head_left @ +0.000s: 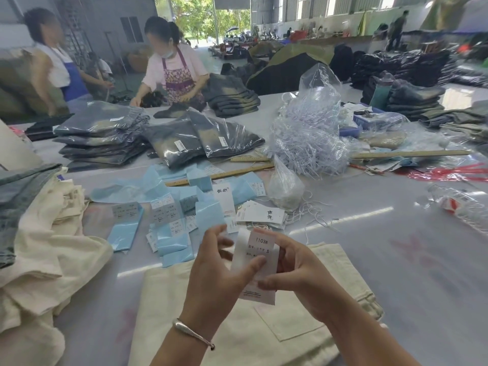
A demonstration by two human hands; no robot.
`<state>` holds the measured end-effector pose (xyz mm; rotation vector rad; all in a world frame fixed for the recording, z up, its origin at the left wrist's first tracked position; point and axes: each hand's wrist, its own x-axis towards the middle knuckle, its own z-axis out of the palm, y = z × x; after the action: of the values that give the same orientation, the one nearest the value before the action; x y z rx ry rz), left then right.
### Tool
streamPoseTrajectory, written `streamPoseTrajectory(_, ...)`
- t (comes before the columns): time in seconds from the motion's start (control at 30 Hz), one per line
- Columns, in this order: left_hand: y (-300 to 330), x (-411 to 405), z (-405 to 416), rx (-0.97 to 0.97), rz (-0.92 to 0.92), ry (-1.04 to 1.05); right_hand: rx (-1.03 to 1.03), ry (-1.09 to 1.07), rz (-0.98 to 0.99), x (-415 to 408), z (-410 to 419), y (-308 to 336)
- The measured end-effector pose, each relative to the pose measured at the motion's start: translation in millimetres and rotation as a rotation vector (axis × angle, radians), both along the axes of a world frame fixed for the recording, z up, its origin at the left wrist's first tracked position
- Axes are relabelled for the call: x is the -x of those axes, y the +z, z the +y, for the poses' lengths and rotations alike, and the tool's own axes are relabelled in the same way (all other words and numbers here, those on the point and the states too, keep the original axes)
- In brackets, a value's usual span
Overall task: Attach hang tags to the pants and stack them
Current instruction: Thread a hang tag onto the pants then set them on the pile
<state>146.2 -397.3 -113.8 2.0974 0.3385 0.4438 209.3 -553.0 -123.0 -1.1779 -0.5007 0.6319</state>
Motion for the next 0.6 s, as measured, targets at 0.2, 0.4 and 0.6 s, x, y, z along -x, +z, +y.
streamPoseTrajectory(0.2,-5,2,-7,0.643,0.109,-0.223,-0.006,-0.059,0.009,-1,3,5)
streamPoseTrajectory(0.4,-2,2,-11,0.714,0.058,-0.325,-0.099,-0.051,0.072,1,6,7)
streamPoseTrajectory(0.6,-6,2,-15,0.668,0.017,-0.321,-0.059,-0.107,0.142,0,7,8)
